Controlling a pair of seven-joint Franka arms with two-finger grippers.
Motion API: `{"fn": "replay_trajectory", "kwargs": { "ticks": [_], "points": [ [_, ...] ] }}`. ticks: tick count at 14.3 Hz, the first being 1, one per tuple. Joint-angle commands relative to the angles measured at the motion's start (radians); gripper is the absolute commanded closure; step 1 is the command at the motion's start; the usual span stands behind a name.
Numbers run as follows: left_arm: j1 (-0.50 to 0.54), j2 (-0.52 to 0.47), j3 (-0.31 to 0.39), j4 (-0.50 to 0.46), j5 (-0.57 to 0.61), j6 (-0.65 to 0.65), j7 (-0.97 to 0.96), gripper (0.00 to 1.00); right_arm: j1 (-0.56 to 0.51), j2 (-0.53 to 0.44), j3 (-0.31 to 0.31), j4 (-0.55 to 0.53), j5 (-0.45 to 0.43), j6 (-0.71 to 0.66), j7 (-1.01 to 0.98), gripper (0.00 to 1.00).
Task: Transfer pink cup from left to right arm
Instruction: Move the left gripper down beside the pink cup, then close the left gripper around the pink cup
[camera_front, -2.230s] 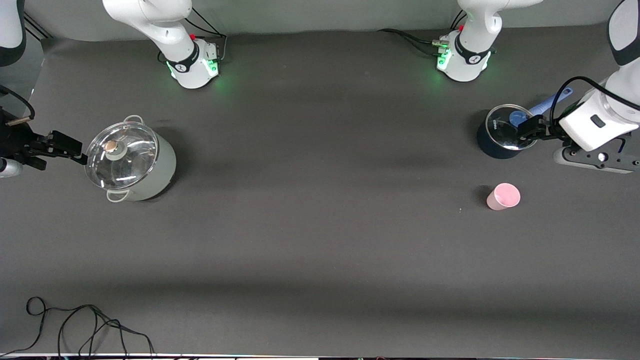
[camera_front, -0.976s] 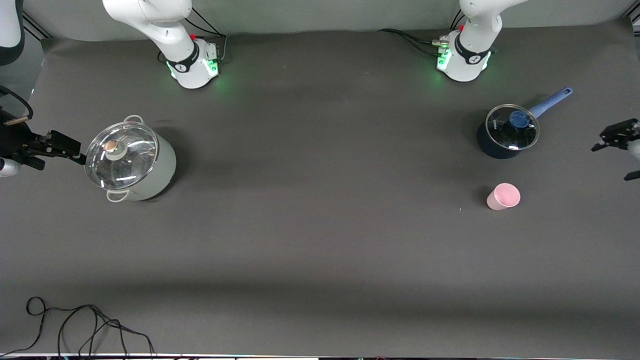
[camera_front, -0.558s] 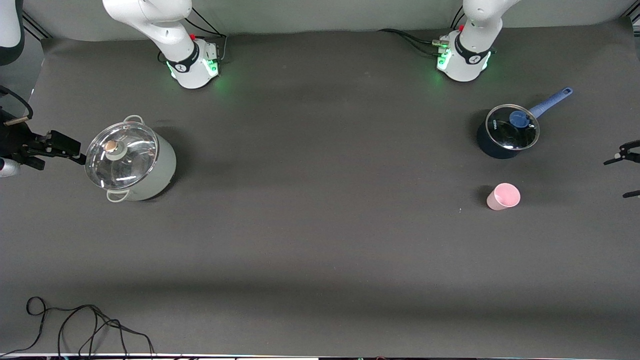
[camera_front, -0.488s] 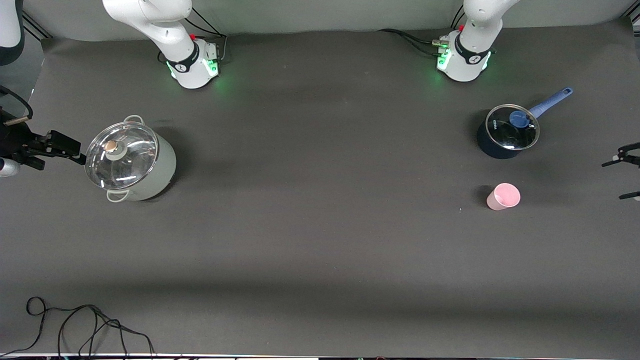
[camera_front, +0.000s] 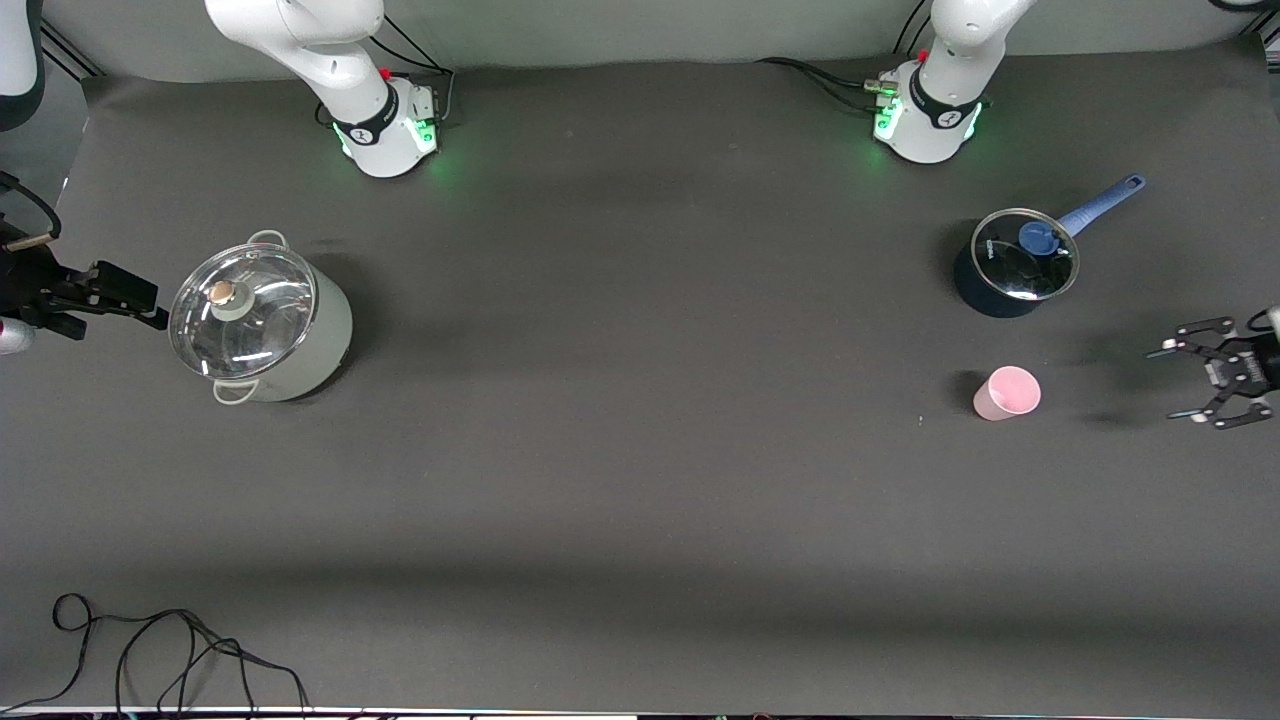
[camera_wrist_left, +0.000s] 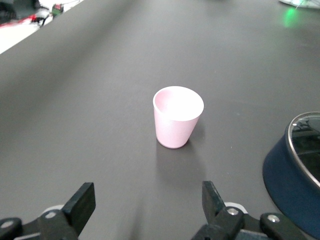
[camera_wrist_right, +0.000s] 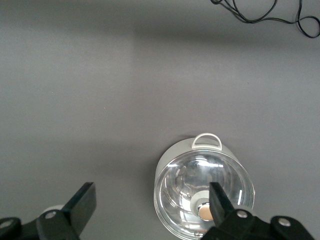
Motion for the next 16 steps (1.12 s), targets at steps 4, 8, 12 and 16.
{"fn": "replay_trajectory", "kwargs": {
  "ticks": [4, 8, 12, 16],
  "points": [
    [0.038, 0.161, -0.014, 0.048, -0.118, -0.127, 0.147, 0.03, 0.008, -0.001, -0.005, 0.014, -0.006, -0.014, -0.015, 0.00],
    [0.038, 0.224, -0.016, 0.050, -0.173, -0.174, 0.199, 0.02, 0.006, 0.001, -0.005, 0.014, -0.003, -0.011, -0.014, 0.00],
    [0.032, 0.247, -0.019, 0.047, -0.187, -0.210, 0.207, 0.02, 0.006, 0.001, -0.005, 0.014, -0.003, -0.009, -0.014, 0.00],
    [0.018, 0.289, -0.019, 0.044, -0.211, -0.214, 0.251, 0.02, 0.006, -0.001, -0.005, 0.016, -0.002, -0.009, -0.014, 0.00]
  ]
}}
